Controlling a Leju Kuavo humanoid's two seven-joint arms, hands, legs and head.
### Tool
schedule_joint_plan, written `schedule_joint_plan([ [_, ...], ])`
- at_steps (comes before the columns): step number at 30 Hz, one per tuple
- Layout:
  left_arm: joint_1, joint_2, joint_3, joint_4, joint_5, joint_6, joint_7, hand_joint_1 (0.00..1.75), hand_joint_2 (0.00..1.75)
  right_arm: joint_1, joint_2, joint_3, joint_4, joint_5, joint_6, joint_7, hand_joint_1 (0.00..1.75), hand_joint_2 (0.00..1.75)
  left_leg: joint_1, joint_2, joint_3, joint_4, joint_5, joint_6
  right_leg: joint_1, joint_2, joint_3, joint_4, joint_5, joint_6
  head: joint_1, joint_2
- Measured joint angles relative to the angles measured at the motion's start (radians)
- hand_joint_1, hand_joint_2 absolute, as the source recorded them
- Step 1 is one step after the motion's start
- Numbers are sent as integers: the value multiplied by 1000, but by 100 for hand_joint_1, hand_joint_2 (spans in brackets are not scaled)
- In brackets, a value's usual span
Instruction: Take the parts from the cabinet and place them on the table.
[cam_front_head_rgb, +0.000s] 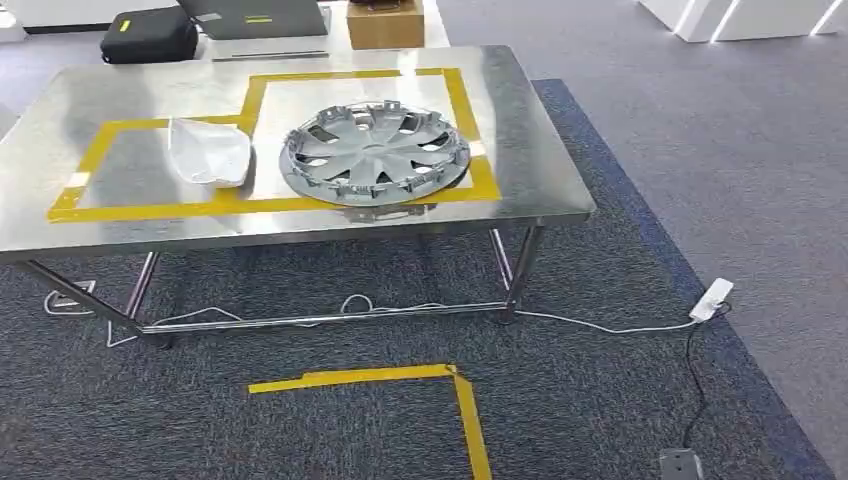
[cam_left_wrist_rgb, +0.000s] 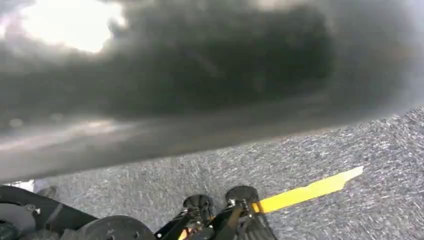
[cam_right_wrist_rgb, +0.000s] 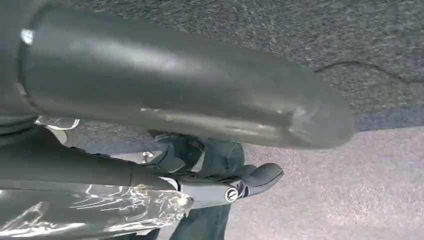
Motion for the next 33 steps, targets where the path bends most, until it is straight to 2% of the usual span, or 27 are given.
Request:
schedule_joint_plan([
  [3,-3,0,7,2,-10,0,6,0,0,-1,0,-5,3,21,6,11,0,0,0,0,0,0,-1,-10,0,0,-1,3,-2,-2,0,0],
  [8,-5,0,12,5,-8,0,24,0,0,-1,0,-13,5,46,25,24,0,0,0,0,0,0,-1,-11,-1,0,-2,3,-2,-2,0,0],
  [9,-5,0,12,5,-7,0,30,0,0,-1,0,-15,5,49,28,26,0,0,-2,0,-2,4,-3,-9,-6,0,-2,-1,1,0,0,0],
  [10,-5,0,12,5,-5,0,33,0,0,-1,4,-16,5,53,33,27,0,0,-6,-2,-3,9,2,5,-9,-2,7,-4,11,12,0,0],
  [11,-4,0,12,5,-5,0,37,0,0,-1,4,-18,5,55,37,27,0,0,-7,-2,-3,2,10,12,-8,-2,9,-9,17,18,-2,0],
  [12,-4,0,13,5,-5,0,37,0,0,-1,5,-22,4,58,38,27,0,0,6,0,1,-30,28,18,-5,-1,10,-7,8,19,1,0],
  [13,-5,0,12,5,-5,0,41,0,0,0,5,-24,4,60,41,27,0,0,5,4,2,-37,37,19,-5,0,-7,7,-16,20,1,0],
  [14,-4,0,12,5,-4,0,42,0,0,0,5,-26,4,64,43,28,0,0,6,4,-5,-40,43,23,-5,2,-30,64,-63,21,6,0],
  [16,-3,-1,11,5,5,0,47,0,0,1,6,-31,4,74,50,30,0,0,4,4,-19,-39,49,17,-14,2,-98,235,-145,30,8,0],
  [17,-4,-1,11,5,7,0,47,0,0,2,7,-33,4,77,53,31,0,0,4,5,-26,-38,54,14,-16,2,-121,292,-163,35,9,0],
  [18,-4,-1,11,5,8,0,47,0,0,3,7,-35,4,80,55,34,0,0,5,5,-31,-37,58,10,-19,1,-121,298,-156,39,9,0],
  [19,-3,-1,11,5,12,0,47,0,0,4,7,-39,3,84,58,34,0,0,7,5,-38,-33,62,5,-25,1,-92,252,-123,44,9,0],
  [21,-4,-1,10,5,13,0,47,0,0,3,7,-45,2,89,60,37,0,0,14,4,-57,-15,66,-4,-36,-1,8,70,-41,56,9,0],
  [22,-4,0,10,5,13,0,46,0,0,0,8,-47,-2,89,62,37,0,0,13,4,-66,2,66,-13,-42,-1,46,-10,-40,65,10,0],
  [23,-2,0,12,4,13,0,46,0,0,-1,19,-47,-2,90,66,37,0,0,11,2,-71,9,65,-23,-33,11,30,2,-35,52,13,0],
  [24,-3,0,11,4,13,0,45,0,0,0,19,-48,-7,90,66,39,0,0,10,1,-74,13,68,-29,-31,11,25,11,-32,31,2,0],
  [26,-1,0,12,5,13,0,45,0,0,0,19,-50,-10,90,66,39,0,0,16,1,-75,11,79,-40,-26,10,19,18,-25,15,3,0],
  [27,1,0,13,5,13,0,45,0,0,1,19,-52,-11,90,66,39,0,0,19,1,-83,14,86,-46,-27,9,8,18,-14,3,3,0],
  [28,2,0,13,5,13,0,45,0,0,-3,19,-55,-11,91,67,39,0,0,22,-2,-92,27,54,-50,-27,3,-4,18,-4,-9,0,0],
  [29,3,0,12,5,13,0,44,0,0,-2,21,-56,-14,93,67,41,0,0,23,-2,-108,73,-10,-51,-25,3,-16,18,6,-15,-1,0],
  [30,3,0,13,5,13,0,43,0,0,-2,21,-57,-18,94,67,41,0,0,22,-3,-132,157,-78,-52,-22,3,-31,18,17,-17,-6,0],
  [31,3,0,14,5,13,0,43,0,0,-2,23,-58,-19,95,68,41,0,0,22,-4,-154,240,-127,-52,-19,2,-46,19,27,-18,-6,0],
  [32,3,0,13,5,13,0,43,0,0,-1,23,-60,-19,96,68,41,0,0,22,-4,-166,310,-164,-49,-16,1,-61,20,39,-19,-7,0],
  [33,3,0,13,5,13,0,43,0,0,-2,23,-63,-19,96,68,41,0,0,21,-4,-158,329,-176,-44,-12,1,-67,21,50,-19,-6,0],
])
